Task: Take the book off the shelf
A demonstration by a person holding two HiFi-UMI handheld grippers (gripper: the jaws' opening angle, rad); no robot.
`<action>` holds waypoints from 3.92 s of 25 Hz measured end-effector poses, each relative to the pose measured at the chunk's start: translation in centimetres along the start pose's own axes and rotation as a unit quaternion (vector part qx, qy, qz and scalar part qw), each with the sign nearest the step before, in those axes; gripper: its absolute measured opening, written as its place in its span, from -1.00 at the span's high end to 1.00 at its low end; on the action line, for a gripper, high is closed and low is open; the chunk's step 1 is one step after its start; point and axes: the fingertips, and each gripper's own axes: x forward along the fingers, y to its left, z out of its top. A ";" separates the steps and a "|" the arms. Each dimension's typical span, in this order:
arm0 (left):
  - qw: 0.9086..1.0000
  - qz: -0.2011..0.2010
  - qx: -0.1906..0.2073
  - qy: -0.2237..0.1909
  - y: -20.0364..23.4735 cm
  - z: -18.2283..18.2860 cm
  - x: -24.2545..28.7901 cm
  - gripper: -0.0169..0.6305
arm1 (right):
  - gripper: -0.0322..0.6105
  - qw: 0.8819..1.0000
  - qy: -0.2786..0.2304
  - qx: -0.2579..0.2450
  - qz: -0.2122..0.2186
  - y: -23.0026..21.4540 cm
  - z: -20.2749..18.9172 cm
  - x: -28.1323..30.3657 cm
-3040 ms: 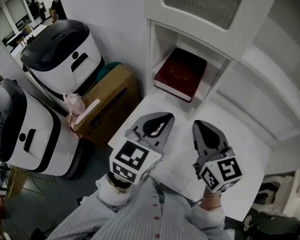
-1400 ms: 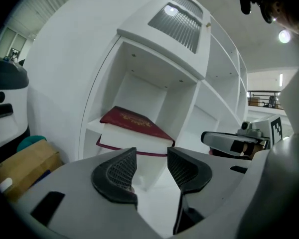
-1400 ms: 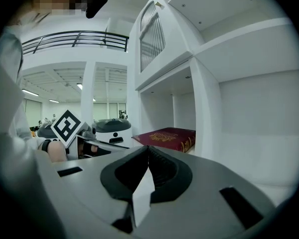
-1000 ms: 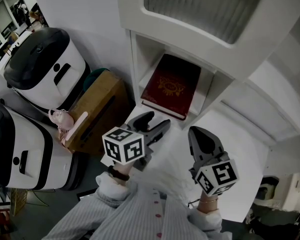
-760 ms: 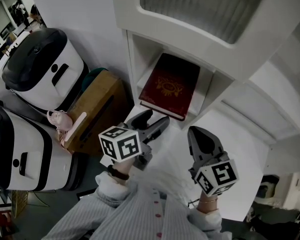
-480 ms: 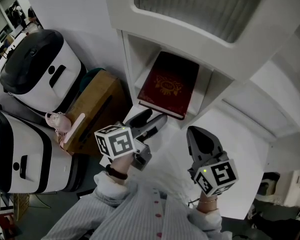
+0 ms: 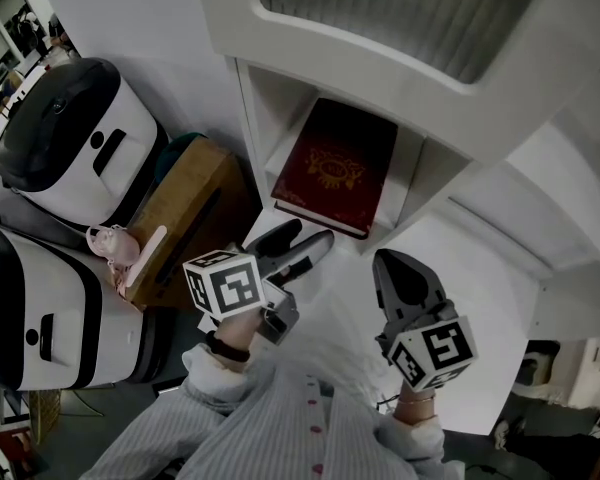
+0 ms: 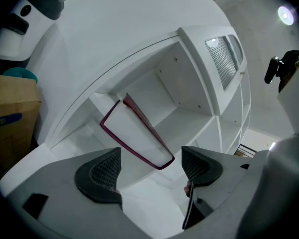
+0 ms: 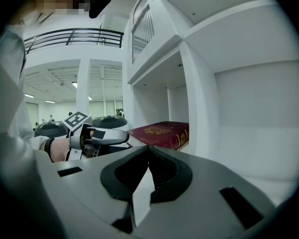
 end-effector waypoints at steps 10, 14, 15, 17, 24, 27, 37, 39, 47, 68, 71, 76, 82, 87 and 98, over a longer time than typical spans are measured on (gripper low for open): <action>0.999 -0.010 -0.033 -0.015 0.8 1.0 1.3 -0.23 | 0.86 1.000 0.005 0.007 -0.002 -0.5 -0.5 0.1; 0.998 -0.010 -0.052 -0.021 1.1 1.5 1.9 -0.24 | 0.86 1.000 0.008 0.010 -0.009 -1.1 -0.8 0.0; 0.998 -0.009 -0.056 -0.023 1.2 1.7 2.0 -0.24 | 0.86 1.000 0.009 0.009 -0.010 -1.2 -0.8 0.0; 0.997 -0.012 -0.065 -0.027 1.3 2.1 2.3 -0.24 | 0.86 1.000 0.011 0.008 -0.011 -1.4 -0.9 0.2; 0.993 -0.008 -0.113 -0.031 2.3 2.8 3.1 -0.24 | 0.86 1.000 0.016 0.016 -0.004 -2.0 -1.4 1.1; 0.993 -0.019 -0.112 -0.030 2.2 3.1 3.8 -0.24 | 0.86 1.000 0.018 0.018 -0.001 -2.3 -1.5 1.4; 0.991 -0.012 -0.134 -0.018 2.5 2.7 4.4 -0.06 | 0.86 1.000 0.019 0.023 0.004 -2.8 -1.9 1.9; 0.990 -0.023 -0.138 -0.022 2.2 2.8 4.6 -0.03 | 0.86 1.000 0.018 0.023 0.004 -2.7 -1.9 1.9; 0.993 -0.026 -0.115 -0.025 1.7 3.1 3.9 0.03 | 0.86 1.000 0.015 0.022 0.000 -2.4 -1.9 1.4; 0.999 -0.010 -0.008 -0.039 -1.1 3.7 -1.6 0.14 | 0.86 1.000 -0.008 -0.010 0.017 1.6 0.0 -0.1; 0.999 -0.004 0.009 -0.041 -1.7 3.7 -2.5 0.15 | 0.86 1.000 -0.012 -0.016 0.021 2.5 0.3 -0.5; 0.998 0.007 0.036 -0.043 -2.5 3.5 -3.9 0.16 | 0.86 0.999 -0.018 -0.022 0.023 3.5 0.7 -1.2; 0.997 0.017 0.063 -0.048 -3.5 3.6 -5.9 0.17 | 0.86 0.999 -0.025 -0.027 0.024 4.5 1.2 -2.0; 0.995 0.024 0.084 -0.048 -4.3 3.5 -7.6 0.17 | 0.86 0.999 -0.027 -0.028 0.026 5.4 1.5 -2.5; 0.989 0.043 0.140 -0.022 -5.7 2.3 -10.4 0.18 | 0.86 0.999 -0.027 -0.020 0.029 6.3 1.1 -3.0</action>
